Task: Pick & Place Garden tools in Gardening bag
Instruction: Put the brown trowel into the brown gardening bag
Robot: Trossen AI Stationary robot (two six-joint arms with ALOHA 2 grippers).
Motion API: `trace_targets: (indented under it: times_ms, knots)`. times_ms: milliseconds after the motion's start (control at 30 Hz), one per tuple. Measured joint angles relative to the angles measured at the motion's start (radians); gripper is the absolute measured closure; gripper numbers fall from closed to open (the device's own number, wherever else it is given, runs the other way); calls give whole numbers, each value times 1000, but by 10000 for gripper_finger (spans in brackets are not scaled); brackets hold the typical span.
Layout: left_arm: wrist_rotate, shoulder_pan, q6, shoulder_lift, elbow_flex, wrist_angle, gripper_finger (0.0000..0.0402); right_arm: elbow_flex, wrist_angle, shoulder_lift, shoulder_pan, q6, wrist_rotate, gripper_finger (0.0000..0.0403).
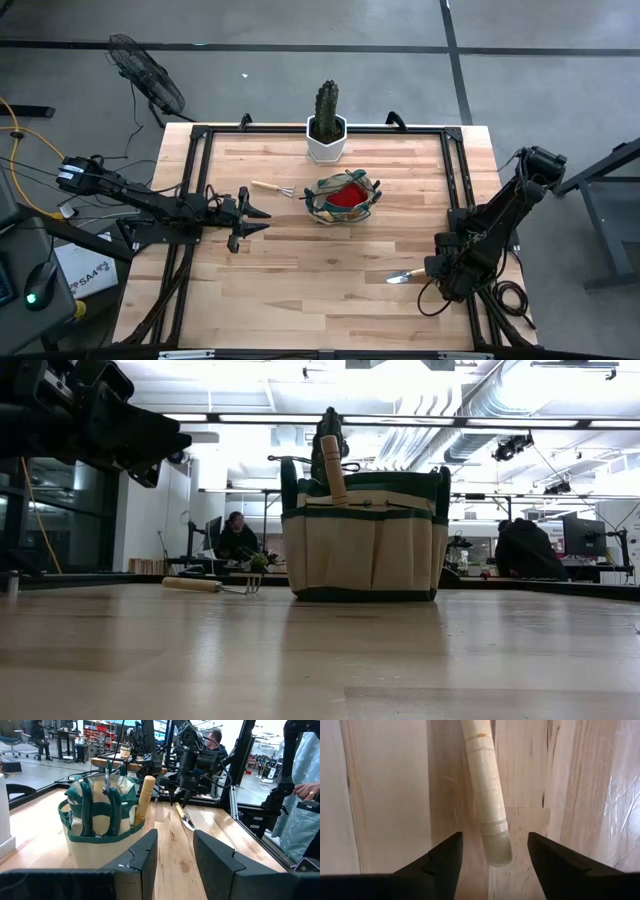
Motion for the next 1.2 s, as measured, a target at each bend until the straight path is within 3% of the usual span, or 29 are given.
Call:
trace_targets:
  times_ms: [300,633,833,967,1200]
  knots:
    - [-3,0,-2,0,0,-1,278,0,14,0,0,-13,0,284]
    - [-3,0,-1,0,0,-1,278,0,66,0,0,14,-14,342]
    - [-15,0,-2,0,0,-1,278,0,123,0,-9,156,-17,341]
    - [-21,0,-2,0,2,-1,278,0,151,-7,-51,273,-77,345]
    - [16,0,21,0,24,-4,278,0,294,-13,-101,233,-109,345]
